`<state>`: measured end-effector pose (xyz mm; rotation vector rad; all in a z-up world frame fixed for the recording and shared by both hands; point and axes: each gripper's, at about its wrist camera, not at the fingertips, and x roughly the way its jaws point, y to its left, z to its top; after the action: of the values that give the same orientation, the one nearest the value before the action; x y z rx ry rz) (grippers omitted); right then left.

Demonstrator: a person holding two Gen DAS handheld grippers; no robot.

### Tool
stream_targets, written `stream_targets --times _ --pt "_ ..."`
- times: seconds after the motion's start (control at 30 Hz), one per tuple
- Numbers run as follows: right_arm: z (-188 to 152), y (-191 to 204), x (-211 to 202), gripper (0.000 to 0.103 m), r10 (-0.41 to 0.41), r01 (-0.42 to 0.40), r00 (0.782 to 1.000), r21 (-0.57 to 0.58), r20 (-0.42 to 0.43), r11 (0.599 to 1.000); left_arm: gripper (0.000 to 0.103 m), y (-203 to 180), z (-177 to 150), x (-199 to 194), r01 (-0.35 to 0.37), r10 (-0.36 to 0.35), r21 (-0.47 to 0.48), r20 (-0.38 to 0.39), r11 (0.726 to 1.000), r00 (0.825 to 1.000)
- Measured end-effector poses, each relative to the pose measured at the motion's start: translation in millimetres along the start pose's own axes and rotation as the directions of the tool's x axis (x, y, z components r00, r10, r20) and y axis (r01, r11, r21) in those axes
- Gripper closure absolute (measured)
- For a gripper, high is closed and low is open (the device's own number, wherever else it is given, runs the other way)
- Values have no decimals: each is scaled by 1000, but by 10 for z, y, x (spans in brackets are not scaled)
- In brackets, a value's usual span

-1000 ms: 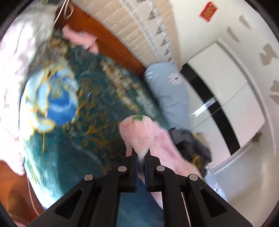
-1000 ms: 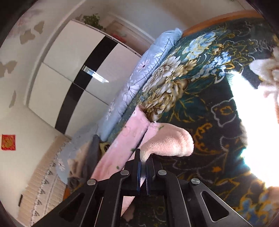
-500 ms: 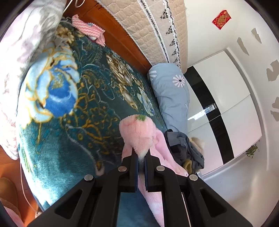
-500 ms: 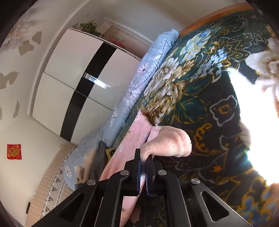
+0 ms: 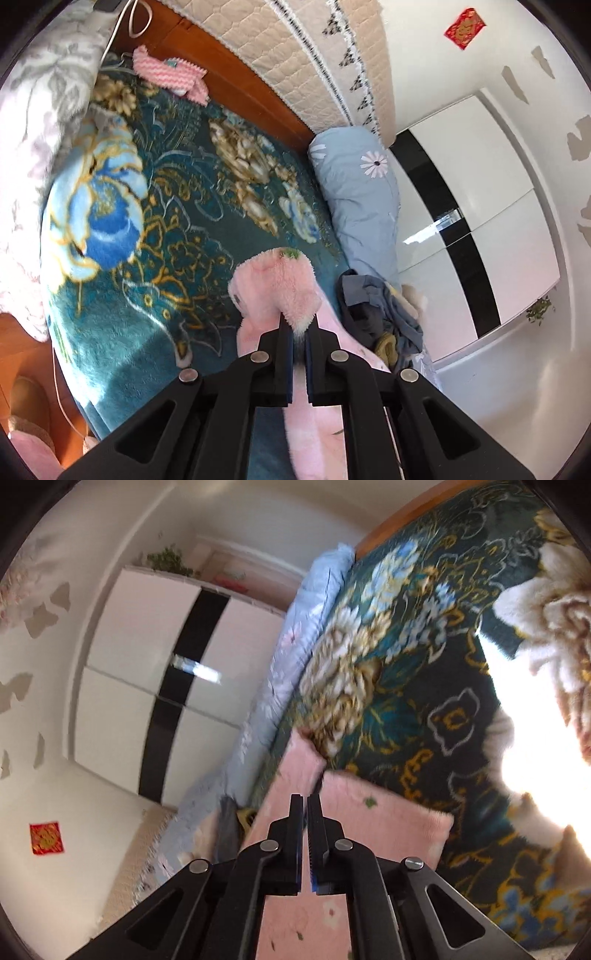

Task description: Fold clothes

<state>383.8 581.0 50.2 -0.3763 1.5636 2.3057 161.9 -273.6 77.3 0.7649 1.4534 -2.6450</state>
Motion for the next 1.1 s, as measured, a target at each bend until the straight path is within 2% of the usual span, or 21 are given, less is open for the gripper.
stream_targets --times 0.03,0.1,0.13,0.2,0.23,0.33,0.43,0.53,0.6,0.63,0.67,0.7,0.73,0.83,1.0,1.1 --pt "-5 34 19 94 -40 40 999 -15 -16 999 99 19 -13 25 -12 12 -8 -10 1000 1000" --pt "-12 65 9 66 -117 116 993 -29 -31 993 99 79 -15 29 -29 29 -23 -19 999 999" --pt "-18 83 5 44 -159 158 986 -35 -42 987 99 111 -12 19 -35 34 -27 -17 999 999" --pt "-30 104 5 43 -227 223 972 -63 -66 973 99 174 0 -7 -46 45 -36 -17 998 999" --pt "-40 125 32 43 -278 271 957 -93 -85 958 99 196 -2 -6 -50 49 -41 -21 998 999" --pt "-64 106 227 43 -458 430 872 -175 -173 885 99 245 -10 -6 -56 55 -50 -31 997 998" --pt "-78 -45 371 43 -522 494 815 -170 -252 853 99 253 -21 -2 -60 58 -48 -39 997 998" --pt "-96 -135 438 43 -531 506 798 -163 -284 847 99 265 -16 -5 -54 52 -50 -44 997 998" --pt "-118 -184 425 46 -460 450 838 -105 -293 887 99 263 -13 4 -53 51 -50 -46 997 998" --pt "-130 -208 415 57 -418 416 859 -73 -294 907 99 262 -11 10 -52 50 -50 -47 997 998" --pt "-160 -253 425 75 -360 372 881 -20 -308 928 99 257 -7 19 -51 49 -50 -49 997 998" --pt "-197 -305 443 83 -296 325 900 38 -321 945 99 241 -1 29 -49 46 -48 -51 998 998" --pt "-226 -336 465 94 -268 306 908 73 -321 949 99 224 5 40 -46 44 -46 -52 998 998" --pt "-246 -283 473 96 -232 268 930 94 -285 959 99 120 63 75 -50 47 -39 -57 998 997" --pt "11 59 -27 99 -152 159 980 46 -125 986 99 -107 171 -144 67 -67 -5 11 998 998" --pt "172 269 -341 99 -96 96 995 7 -28 995 99 -83 165 -143 56 -56 -4 -7 998 998"
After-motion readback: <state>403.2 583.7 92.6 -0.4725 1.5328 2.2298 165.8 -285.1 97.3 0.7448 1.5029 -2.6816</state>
